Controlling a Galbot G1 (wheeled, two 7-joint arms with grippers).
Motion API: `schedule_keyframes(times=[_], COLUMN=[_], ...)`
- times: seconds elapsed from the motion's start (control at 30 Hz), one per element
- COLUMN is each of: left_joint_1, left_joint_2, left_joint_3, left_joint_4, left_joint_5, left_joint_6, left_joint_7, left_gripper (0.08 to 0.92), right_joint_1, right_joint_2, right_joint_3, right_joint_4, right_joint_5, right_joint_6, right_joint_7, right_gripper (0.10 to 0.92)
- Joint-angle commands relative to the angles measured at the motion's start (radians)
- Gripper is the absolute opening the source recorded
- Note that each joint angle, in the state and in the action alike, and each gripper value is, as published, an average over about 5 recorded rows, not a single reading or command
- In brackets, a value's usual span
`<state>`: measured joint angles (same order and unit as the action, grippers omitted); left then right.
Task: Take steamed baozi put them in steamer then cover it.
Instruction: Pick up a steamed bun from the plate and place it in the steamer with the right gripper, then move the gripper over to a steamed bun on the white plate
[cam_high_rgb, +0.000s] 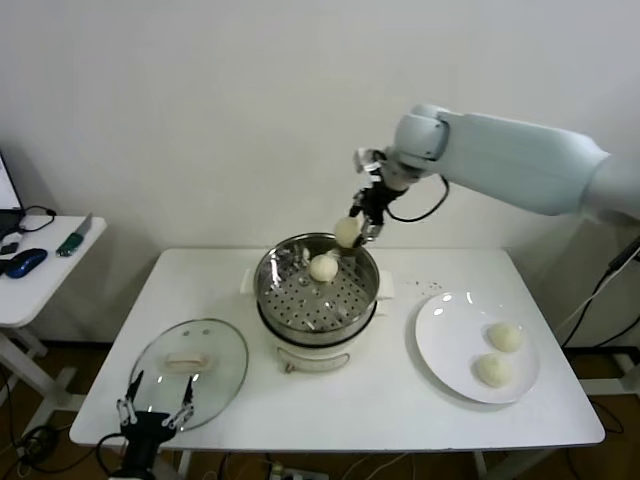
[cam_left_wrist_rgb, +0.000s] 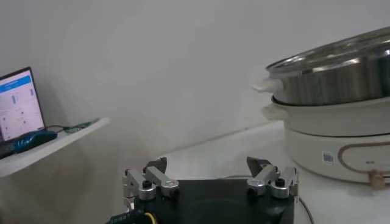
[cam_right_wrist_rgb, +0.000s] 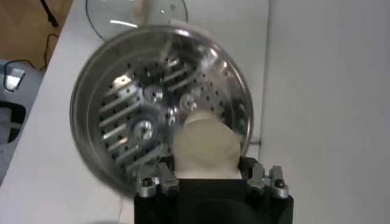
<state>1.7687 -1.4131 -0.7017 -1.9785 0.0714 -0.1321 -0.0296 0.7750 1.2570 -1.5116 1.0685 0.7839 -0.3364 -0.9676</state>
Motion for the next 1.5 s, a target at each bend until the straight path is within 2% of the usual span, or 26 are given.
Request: schedule_keyframes(times=[0.03, 0.43, 0.9, 1.07, 1.23, 1.5], left_joint_1=[-0.001, -0.022, -0.019, -0.018, -0.015, -0.009], left_joint_2=[-0.006, 0.001, 0.005, 0.005, 0.005, 0.005], left_joint_3=[0.002, -0.007, -0.011, -0.011, -0.011, -0.019], left_joint_4=[-0.011, 0.0, 0.01, 0.013, 0.012, 0.005], left_joint_5=[0.0, -0.011, -0.017, -0.017, -0.017, -0.018], left_joint_6=[0.004, 0.007, 0.004, 0.003, 0.004, 0.006], left_joint_7=[0.001, 0.001, -0.001, -0.002, -0.003, -0.004], left_gripper=[0.823, 0.823, 0.823, 0.823, 0.823, 0.823], right_joint_1=[-0.096, -0.253, -0.27, -0.269, -0.235, -0.014], right_joint_2=[0.199, 0.263, 0.268, 0.265, 0.233, 0.061], right_joint_3=[-0.023, 0.0, 0.01, 0.015, 0.028, -0.003], right_joint_4=[-0.061, -0.157, -0.21, -0.207, -0.173, -0.012], right_joint_5=[0.06, -0.038, -0.104, -0.113, -0.113, -0.117], right_joint_6=[-0.033, -0.037, -0.026, -0.033, -0.034, 0.042], right_joint_7=[0.057, 0.077, 0.064, 0.056, 0.034, -0.079], right_gripper=[0.679, 0.686, 0.688, 0.722, 0.809, 0.823])
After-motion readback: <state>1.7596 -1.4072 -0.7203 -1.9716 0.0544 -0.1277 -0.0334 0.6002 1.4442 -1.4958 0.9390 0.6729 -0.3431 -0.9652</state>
